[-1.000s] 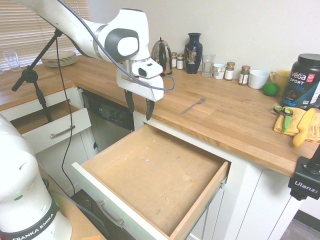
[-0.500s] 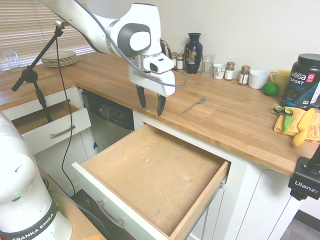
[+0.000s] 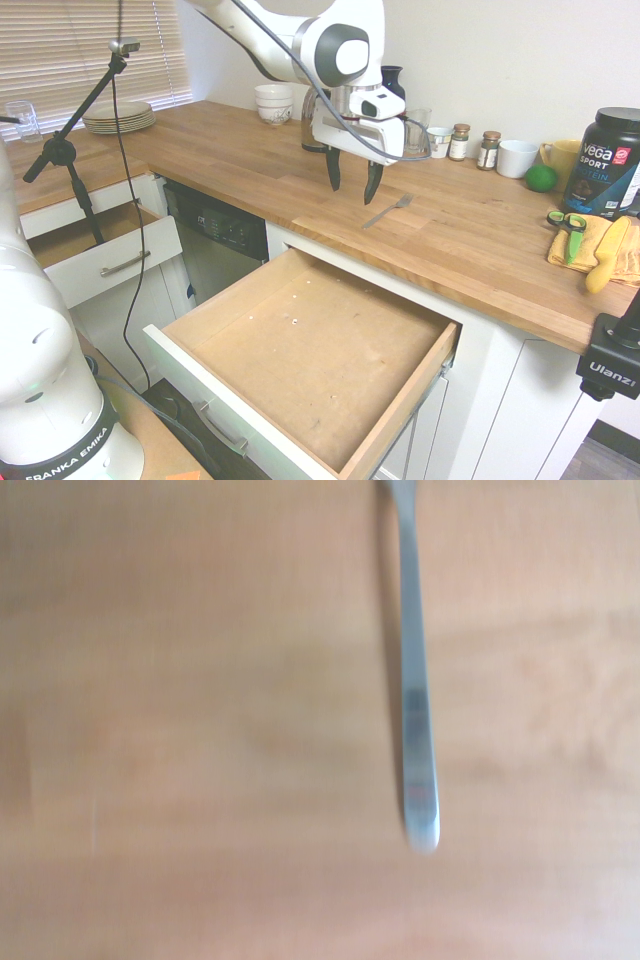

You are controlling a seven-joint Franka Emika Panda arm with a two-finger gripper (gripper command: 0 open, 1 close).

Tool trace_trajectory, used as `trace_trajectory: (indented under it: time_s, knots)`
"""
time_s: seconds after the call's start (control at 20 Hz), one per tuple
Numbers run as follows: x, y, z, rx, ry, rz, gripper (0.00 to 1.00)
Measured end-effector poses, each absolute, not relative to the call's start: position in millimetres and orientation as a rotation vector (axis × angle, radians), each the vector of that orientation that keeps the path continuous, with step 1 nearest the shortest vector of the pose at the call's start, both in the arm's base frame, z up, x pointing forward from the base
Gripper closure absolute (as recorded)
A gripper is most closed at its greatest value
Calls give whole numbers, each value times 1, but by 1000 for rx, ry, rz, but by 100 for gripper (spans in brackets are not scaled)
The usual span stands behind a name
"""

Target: Put fork in the drawer

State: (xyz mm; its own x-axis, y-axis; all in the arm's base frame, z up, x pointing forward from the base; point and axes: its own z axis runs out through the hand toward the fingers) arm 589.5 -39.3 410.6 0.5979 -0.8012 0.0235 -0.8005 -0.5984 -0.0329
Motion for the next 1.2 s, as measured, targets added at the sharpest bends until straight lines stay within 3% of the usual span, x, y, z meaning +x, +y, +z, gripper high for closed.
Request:
trace_trajectory:
  time_s: [0.55, 1.2]
  knots:
    - [692, -48, 389, -2826, 1401, 18, 0]
    - [738, -45, 357, -2845, 1398, 83, 0]
